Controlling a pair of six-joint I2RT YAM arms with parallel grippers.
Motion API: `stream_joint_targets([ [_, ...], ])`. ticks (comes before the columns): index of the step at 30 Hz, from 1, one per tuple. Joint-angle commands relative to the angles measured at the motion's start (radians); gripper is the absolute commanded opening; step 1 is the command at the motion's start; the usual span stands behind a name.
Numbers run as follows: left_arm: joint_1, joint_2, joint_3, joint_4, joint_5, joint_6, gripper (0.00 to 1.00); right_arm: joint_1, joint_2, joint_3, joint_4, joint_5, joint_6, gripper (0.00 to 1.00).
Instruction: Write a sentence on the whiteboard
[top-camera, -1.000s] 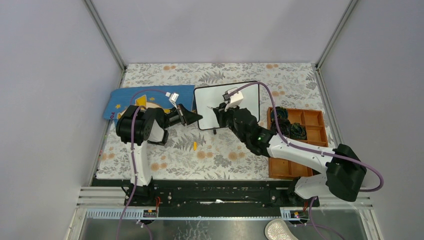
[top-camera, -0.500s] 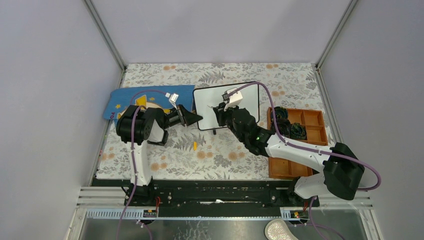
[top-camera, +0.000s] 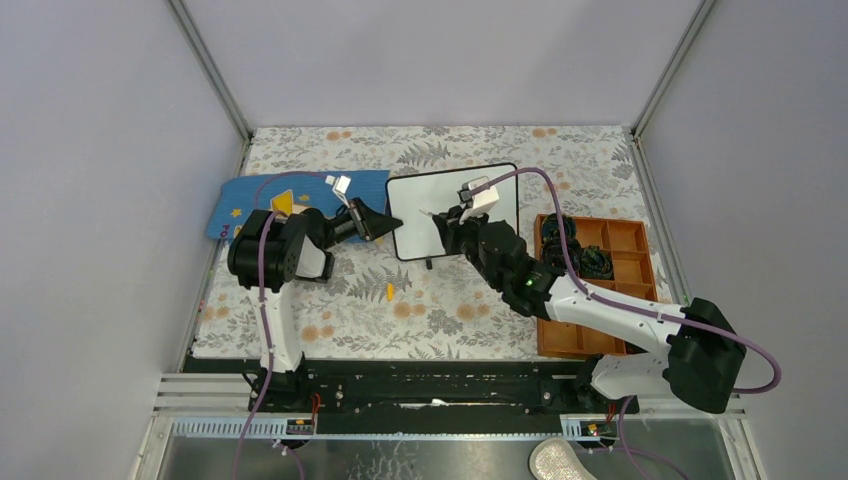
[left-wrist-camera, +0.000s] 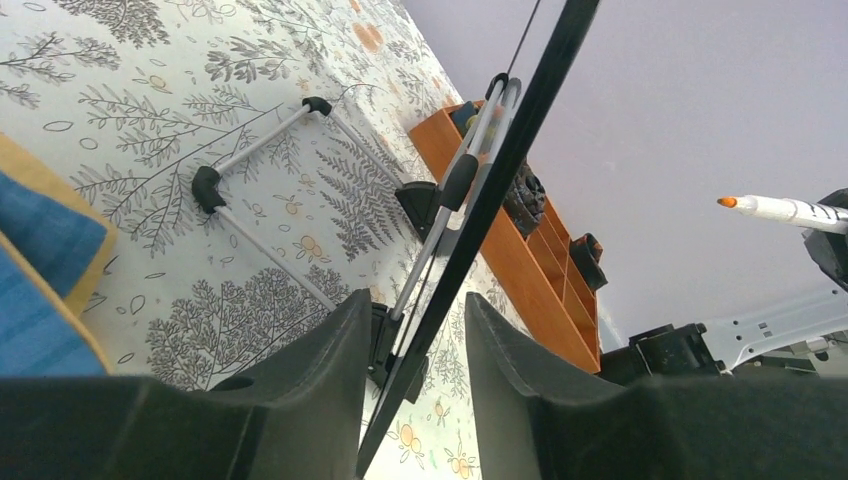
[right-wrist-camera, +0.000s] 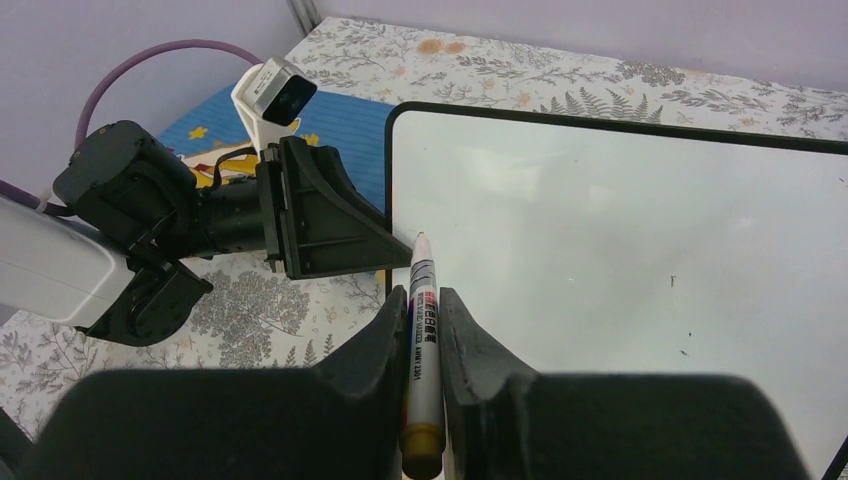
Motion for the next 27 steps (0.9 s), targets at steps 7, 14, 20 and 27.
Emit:
stream_joint_targets([
  [7, -0.011, 0.012, 0.011, 0.077, 0.014, 0.009, 0.32, 0.009, -0.014, 0.026, 0.034, -0.021, 0.004, 0.00],
  [14, -0.012, 0.037, -0.007, 0.077, 0.013, 0.036, 0.21, 0.009, 0.020, 0.032, 0.071, 0.004, -0.018, 0.00],
  [20, -0.011, 0.031, -0.008, 0.077, 0.015, 0.045, 0.18, 0.008, 0.067, 0.049, 0.101, 0.025, -0.029, 0.00],
  [27, -0.012, 0.026, -0.008, 0.076, 0.019, 0.051, 0.16, 0.009, 0.114, 0.054, 0.165, 0.066, -0.041, 0.00],
])
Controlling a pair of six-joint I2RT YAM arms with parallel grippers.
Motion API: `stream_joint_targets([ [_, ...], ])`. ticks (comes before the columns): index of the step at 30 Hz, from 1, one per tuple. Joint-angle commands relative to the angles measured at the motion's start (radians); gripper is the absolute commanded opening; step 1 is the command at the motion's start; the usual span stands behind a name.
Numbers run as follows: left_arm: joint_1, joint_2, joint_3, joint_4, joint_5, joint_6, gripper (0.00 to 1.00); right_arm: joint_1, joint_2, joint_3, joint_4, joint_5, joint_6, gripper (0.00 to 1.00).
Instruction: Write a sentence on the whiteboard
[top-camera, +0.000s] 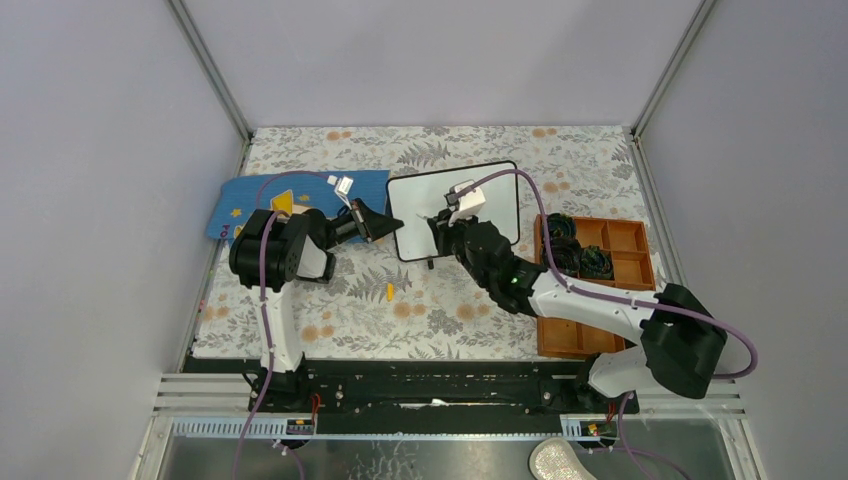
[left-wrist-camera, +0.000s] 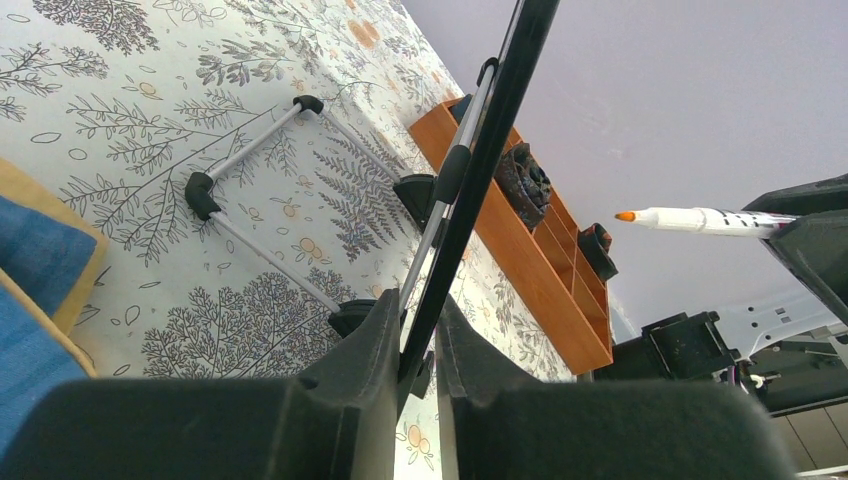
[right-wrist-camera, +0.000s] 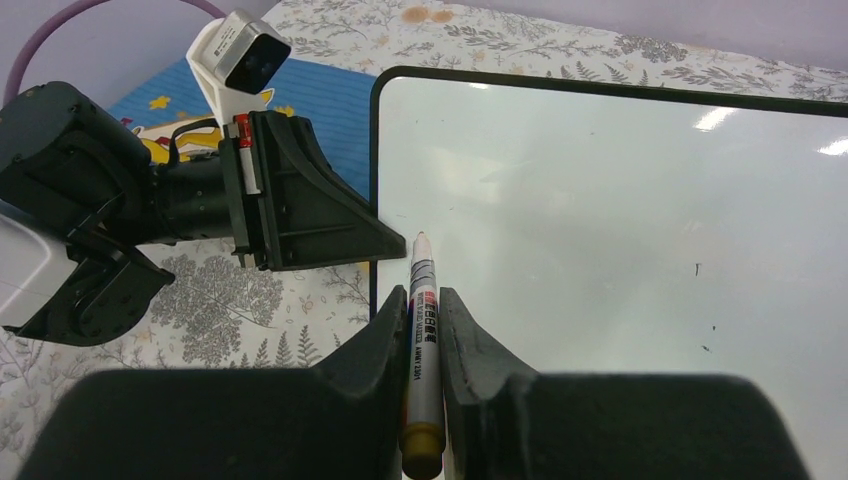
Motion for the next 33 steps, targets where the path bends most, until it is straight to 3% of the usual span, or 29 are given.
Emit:
stream_joint_targets([
  [1, -0.003, 0.016, -0.012, 0.062, 0.013, 0.018, 0.16, 0.009, 0.021, 0.054, 0.126, 0.058, -0.022, 0.00],
  [33, -0.006, -0.003, -0.018, 0.061, 0.012, 0.022, 0.16, 0.005, 0.224, 0.197, 0.206, 0.149, -0.018, 0.00],
])
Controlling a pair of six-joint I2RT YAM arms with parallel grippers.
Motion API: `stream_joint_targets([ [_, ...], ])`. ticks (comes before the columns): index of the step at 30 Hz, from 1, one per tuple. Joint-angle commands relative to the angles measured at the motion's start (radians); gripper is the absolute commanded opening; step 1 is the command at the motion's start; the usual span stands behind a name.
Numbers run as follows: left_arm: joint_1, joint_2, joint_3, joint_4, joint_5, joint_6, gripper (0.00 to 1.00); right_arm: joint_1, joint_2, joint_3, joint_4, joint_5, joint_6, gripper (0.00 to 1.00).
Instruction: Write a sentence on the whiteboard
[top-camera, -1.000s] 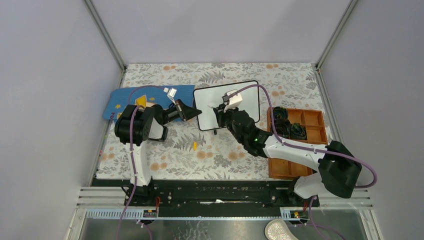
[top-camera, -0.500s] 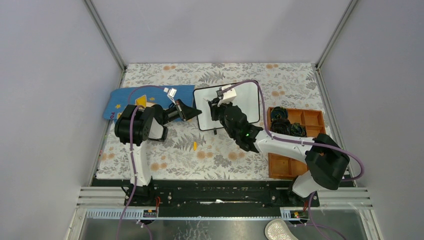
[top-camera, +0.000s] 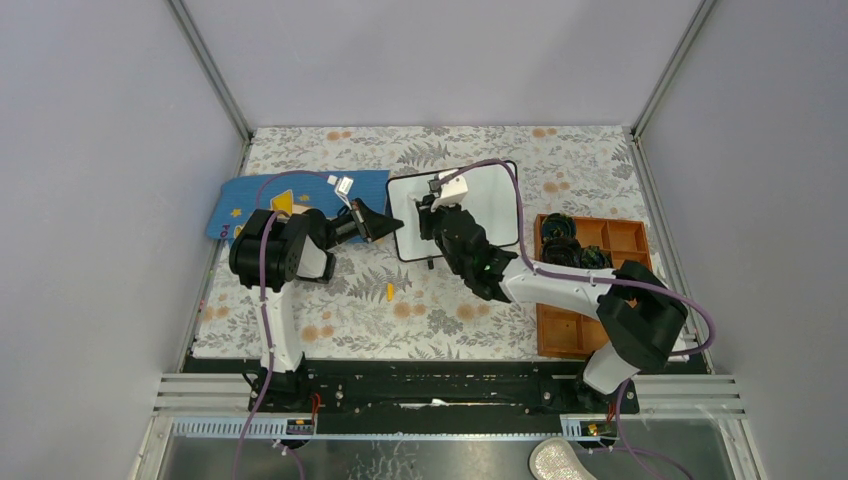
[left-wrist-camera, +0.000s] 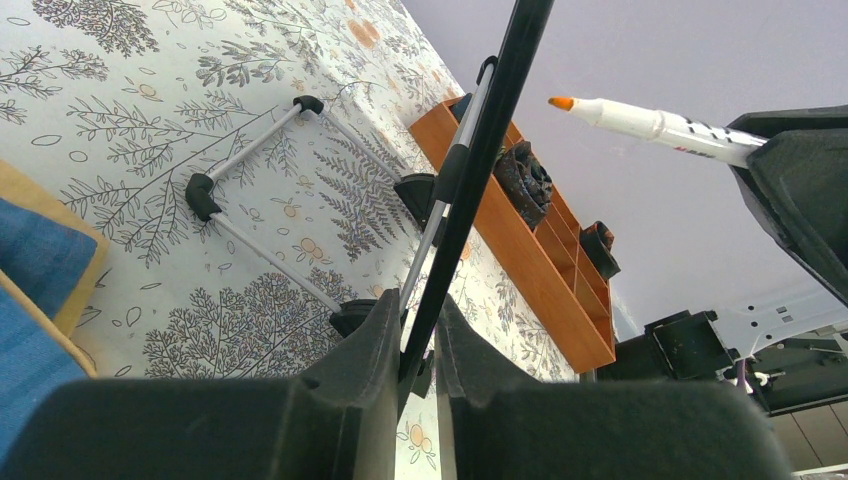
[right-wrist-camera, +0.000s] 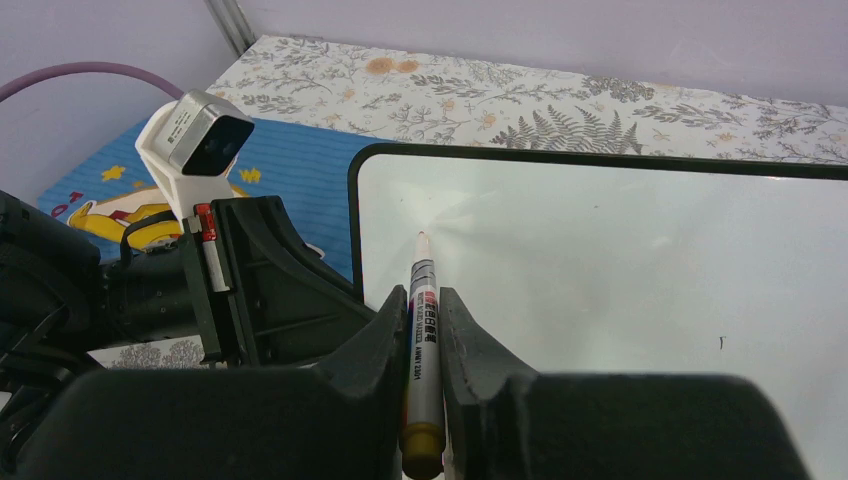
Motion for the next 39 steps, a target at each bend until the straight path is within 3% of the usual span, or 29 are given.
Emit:
stream_joint_targets([
  [1, -0.004, -0.003, -0.018, 0.060, 0.009, 0.015, 0.16, 0.005, 0.013, 0.062, 0.074, 0.037, 0.004, 0.00],
  [39, -0.008, 0.002, -0.019, 0.060, 0.008, 0.021, 0.15, -0.020, 0.017, -0.057, -0.006, 0.031, 0.086, 0.00],
])
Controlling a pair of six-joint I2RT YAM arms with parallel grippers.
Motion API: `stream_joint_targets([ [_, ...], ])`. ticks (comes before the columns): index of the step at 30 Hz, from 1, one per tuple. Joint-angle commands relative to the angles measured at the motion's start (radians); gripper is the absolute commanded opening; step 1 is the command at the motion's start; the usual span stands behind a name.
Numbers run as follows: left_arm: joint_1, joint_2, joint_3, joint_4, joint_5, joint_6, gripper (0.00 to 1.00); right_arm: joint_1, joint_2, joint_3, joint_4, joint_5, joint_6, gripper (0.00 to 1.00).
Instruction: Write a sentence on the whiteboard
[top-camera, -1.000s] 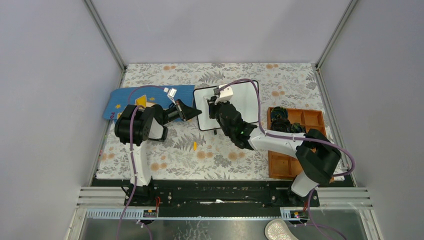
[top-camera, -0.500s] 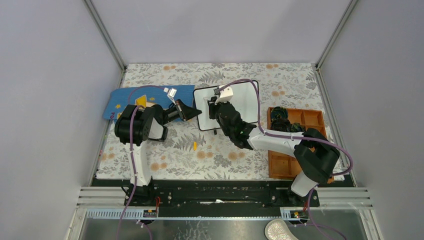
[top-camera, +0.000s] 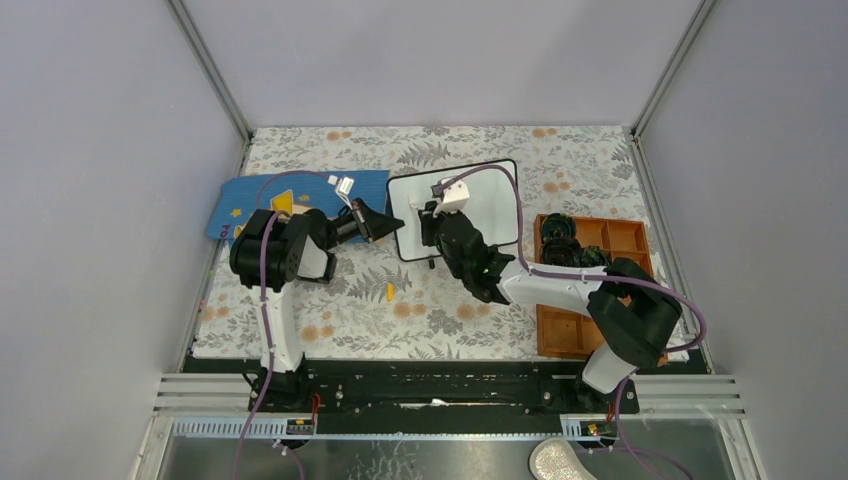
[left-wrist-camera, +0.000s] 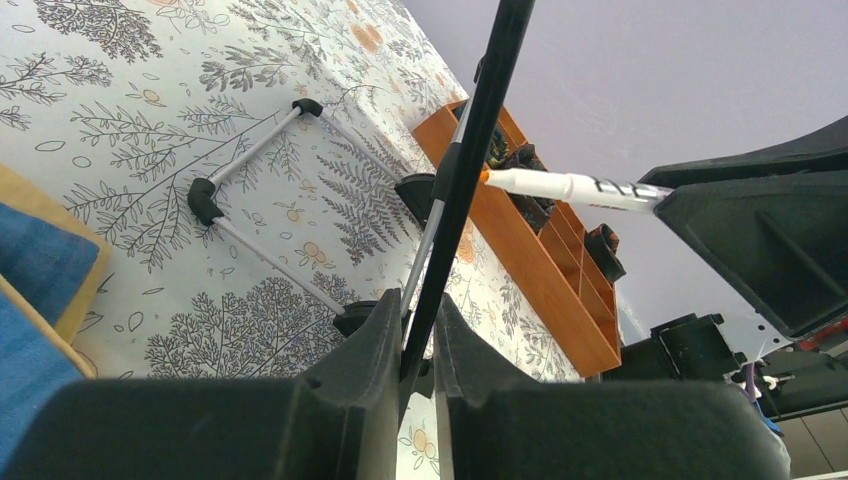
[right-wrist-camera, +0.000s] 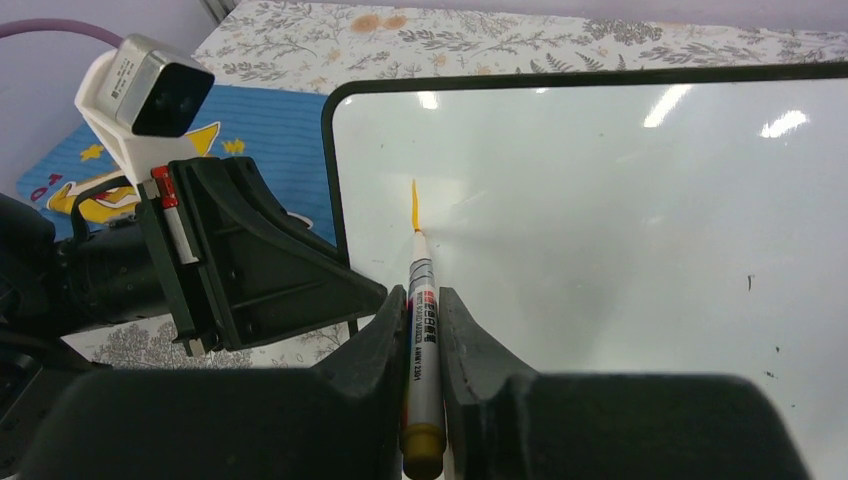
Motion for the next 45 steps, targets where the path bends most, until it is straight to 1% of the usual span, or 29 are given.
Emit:
stream_joint_targets([
  [1, -0.003, 0.002, -0.019, 0.059, 0.009, 0.012, 0.15, -0.007, -0.024, -0.033, -0.008, 0.020, 0.014, 0.00],
  [13, -0.003, 0.002, -0.020, 0.059, 0.010, 0.013, 0.14, -0.007, -0.042, -0.066, -0.024, 0.026, 0.031, 0.00],
  [25, -0.003, 0.004, -0.019, 0.059, 0.010, 0.013, 0.14, -0.007, -0.072, -0.070, -0.032, 0.104, 0.007, 0.00],
  [31, -0.003, 0.003, -0.020, 0.059, 0.010, 0.013, 0.13, -0.009, -0.087, -0.079, -0.023, 0.082, 0.005, 0.00],
  [36, -0.003, 0.004, -0.022, 0.059, 0.010, 0.013, 0.13, -0.008, -0.127, -0.114, 0.036, 0.047, 0.001, 0.00],
  [45, -0.003, 0.004, -0.020, 0.058, 0.010, 0.013, 0.13, -0.017, -0.148, -0.077, 0.045, 0.048, 0.009, 0.00],
])
